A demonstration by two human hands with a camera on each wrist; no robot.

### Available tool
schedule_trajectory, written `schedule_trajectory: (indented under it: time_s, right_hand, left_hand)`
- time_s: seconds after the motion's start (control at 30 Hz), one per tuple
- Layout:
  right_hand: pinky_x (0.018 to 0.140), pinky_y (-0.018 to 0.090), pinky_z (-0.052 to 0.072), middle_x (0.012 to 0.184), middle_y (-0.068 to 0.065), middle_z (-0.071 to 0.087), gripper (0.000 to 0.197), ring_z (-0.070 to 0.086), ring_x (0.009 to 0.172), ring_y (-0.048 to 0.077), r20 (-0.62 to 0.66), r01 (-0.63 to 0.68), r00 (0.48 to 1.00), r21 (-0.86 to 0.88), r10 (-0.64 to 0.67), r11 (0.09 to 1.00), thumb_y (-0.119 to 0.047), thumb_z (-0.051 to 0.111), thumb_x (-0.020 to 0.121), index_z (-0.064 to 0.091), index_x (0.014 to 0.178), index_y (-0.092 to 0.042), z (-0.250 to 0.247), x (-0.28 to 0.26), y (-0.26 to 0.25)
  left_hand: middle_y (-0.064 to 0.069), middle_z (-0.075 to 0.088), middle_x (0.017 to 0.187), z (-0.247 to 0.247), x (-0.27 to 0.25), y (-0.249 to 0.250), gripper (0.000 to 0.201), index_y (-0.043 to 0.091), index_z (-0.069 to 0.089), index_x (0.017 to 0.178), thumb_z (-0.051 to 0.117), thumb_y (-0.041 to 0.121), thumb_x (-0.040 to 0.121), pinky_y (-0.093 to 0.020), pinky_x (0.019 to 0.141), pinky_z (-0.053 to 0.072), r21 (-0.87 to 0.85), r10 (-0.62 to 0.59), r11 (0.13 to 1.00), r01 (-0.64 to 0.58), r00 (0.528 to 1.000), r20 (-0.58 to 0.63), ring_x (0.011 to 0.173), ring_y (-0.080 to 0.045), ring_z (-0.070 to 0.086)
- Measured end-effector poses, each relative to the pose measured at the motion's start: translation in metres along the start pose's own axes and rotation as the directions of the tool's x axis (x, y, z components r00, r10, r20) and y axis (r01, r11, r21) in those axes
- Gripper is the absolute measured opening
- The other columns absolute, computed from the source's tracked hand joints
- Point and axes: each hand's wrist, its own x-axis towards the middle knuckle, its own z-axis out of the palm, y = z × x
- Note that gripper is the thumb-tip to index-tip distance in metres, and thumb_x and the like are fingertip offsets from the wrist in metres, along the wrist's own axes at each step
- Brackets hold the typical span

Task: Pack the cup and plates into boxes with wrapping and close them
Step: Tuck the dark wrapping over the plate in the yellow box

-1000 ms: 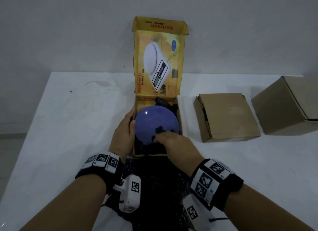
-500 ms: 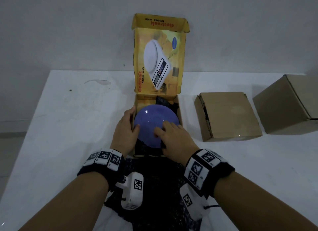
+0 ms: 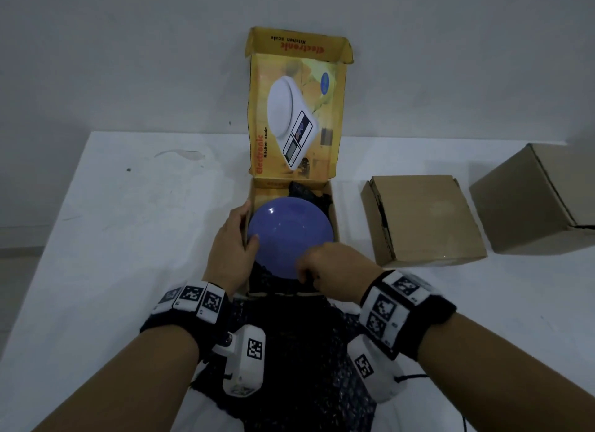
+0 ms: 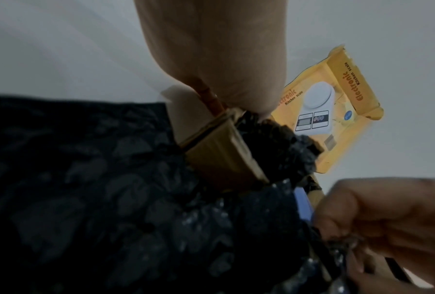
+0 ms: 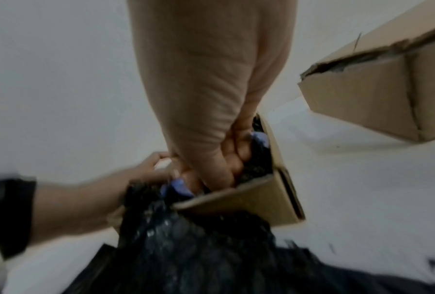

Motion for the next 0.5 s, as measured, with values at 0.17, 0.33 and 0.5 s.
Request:
schedule_trajectory:
  time_s: [0.17, 0.33, 0.5]
  right_hand:
    - [0.076, 0.034, 0.041, 0.114, 0.007, 0.053, 0.026, 0.054, 0.1, 0.029, -0.098, -0.002, 0.995, -0.146, -0.013, 0.989, -0.015, 0.058, 0.086, 0.061, 0.111, -0.019, 0.003, 0.0, 0.003]
    - [0.076, 0.03, 0.051, 0.092, 0.005, 0.072, 0.021, 0.064, 0.083, 0.021, -0.002, -0.133, 0.991, 0.179, 0.136, 0.975, -0.028, 0.062, 0.09, 0.075, 0.095, -0.013, -0.01, -0.008, 0.011]
    - [0.079, 0.032, 0.045, 0.105, 0.009, 0.065, 0.012, 0.06, 0.096, 0.028, -0.049, -0.153, 0.987, 0.027, 0.154, 0.988, -0.017, 0.063, 0.086, 0.069, 0.095, -0.011, 0.009, 0.002, 0.001]
  left_hand:
    - [-0.006, 0.047, 0.14, 0.0, 0.0, -0.001, 0.063, 0.019, 0.031, 0.146, 0.055, 0.005, 0.088, -0.043, 0.102, 0.041, 0.006, 0.007, 1.0, -0.007, 1.0, -0.005, 0.126, -0.025, 0.047]
    - [-0.007, 0.048, 0.14, 0.0, 0.001, -0.001, 0.064, 0.017, 0.032, 0.146, 0.055, 0.003, 0.088, -0.044, 0.103, 0.041, -0.018, 0.021, 1.0, -0.021, 1.0, -0.008, 0.126, -0.026, 0.047]
    - [-0.006, 0.047, 0.14, 0.001, 0.002, -0.004, 0.064, 0.018, 0.032, 0.146, 0.056, 0.009, 0.087, -0.045, 0.103, 0.04, -0.022, 0.02, 1.0, -0.021, 1.0, -0.007, 0.127, -0.025, 0.047]
